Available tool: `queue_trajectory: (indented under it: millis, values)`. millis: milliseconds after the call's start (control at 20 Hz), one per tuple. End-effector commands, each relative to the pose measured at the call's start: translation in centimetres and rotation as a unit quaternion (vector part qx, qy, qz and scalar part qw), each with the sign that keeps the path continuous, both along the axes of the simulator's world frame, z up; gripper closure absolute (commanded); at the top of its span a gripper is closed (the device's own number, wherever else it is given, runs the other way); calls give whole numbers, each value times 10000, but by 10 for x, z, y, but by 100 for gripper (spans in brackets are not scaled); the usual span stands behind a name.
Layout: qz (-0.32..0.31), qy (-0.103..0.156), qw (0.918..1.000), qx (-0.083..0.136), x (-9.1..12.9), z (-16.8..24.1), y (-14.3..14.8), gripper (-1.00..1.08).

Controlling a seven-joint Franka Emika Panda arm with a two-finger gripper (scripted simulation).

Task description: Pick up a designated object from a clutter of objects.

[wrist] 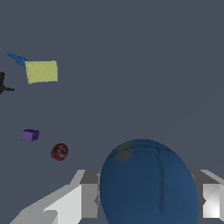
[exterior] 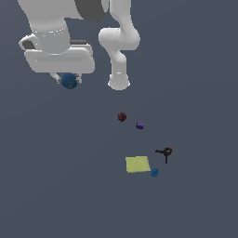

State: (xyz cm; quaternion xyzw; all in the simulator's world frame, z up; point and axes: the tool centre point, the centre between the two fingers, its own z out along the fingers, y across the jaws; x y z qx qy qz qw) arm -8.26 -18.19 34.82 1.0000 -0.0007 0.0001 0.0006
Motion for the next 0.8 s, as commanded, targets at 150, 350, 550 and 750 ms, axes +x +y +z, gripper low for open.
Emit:
queue_trajectory:
  millis: [150, 350, 550, 750]
  values:
    - [2, 1, 10000, 2, 2, 46, 4, 108]
    - [2, 1, 10000, 2, 4, 69, 6, 108]
    - [4, 1, 10000, 5, 5, 84, 7, 108]
    - [4, 1, 10000, 5, 7, 91, 7, 108]
